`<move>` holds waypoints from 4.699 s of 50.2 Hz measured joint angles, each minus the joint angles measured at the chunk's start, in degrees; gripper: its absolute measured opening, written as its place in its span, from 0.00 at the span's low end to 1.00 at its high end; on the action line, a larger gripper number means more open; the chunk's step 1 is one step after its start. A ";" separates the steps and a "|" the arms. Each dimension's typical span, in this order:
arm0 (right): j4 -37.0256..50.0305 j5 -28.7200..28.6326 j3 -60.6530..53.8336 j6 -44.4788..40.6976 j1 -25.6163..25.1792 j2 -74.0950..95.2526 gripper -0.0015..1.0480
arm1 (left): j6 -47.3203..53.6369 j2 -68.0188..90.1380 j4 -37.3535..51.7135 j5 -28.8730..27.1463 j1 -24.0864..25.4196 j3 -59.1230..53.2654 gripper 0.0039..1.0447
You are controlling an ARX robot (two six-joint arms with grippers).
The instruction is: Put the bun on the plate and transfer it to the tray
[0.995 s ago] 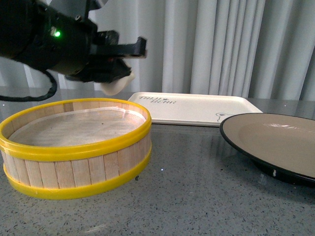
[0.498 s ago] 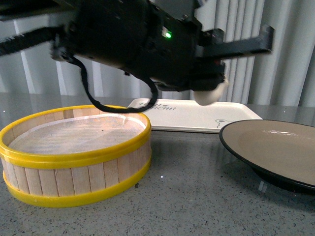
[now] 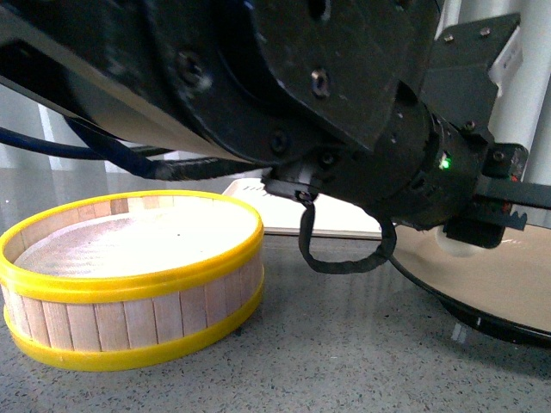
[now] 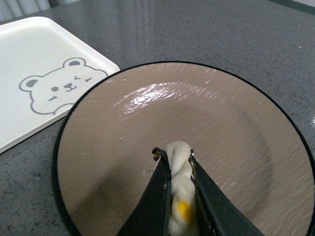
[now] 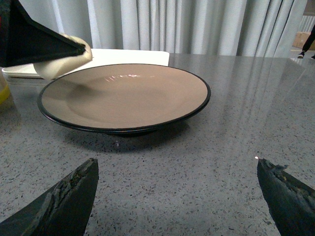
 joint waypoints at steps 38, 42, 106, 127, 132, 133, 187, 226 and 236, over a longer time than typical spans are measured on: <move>0.00 0.00 0.00 0.00 0.00 0.00 0.92 | 7.04 11.10 -5.66 -3.04 -3.15 10.73 0.05; 0.00 0.00 0.00 0.00 0.00 0.00 0.92 | 7.32 11.28 -5.53 -3.04 -3.15 10.71 0.05; 0.00 0.00 0.00 0.00 0.00 0.00 0.92 | -0.79 8.11 -3.74 -5.05 0.09 12.61 0.94; 0.00 0.02 0.00 0.00 0.00 0.00 0.92 | -7.50 4.81 -7.52 -8.96 11.21 15.54 0.94; 0.00 0.02 0.00 0.00 0.00 0.00 0.92 | -6.16 3.56 -0.20 -19.58 10.19 11.91 0.86; 0.00 -0.02 0.00 0.00 0.00 0.00 0.92 | -5.79 2.64 3.26 -23.85 10.21 9.51 0.83; 0.00 0.00 0.00 0.00 -0.02 0.00 0.92 | -4.37 -56.19 31.08 -13.16 36.26 -72.00 0.04; 0.00 0.00 0.00 0.00 -0.02 0.00 0.92 | -4.37 -85.35 8.94 -10.29 39.87 -76.85 0.04; 0.00 -0.02 0.00 0.00 -0.02 0.00 0.92 | -4.37 -90.33 4.02 -10.29 39.87 -76.87 0.04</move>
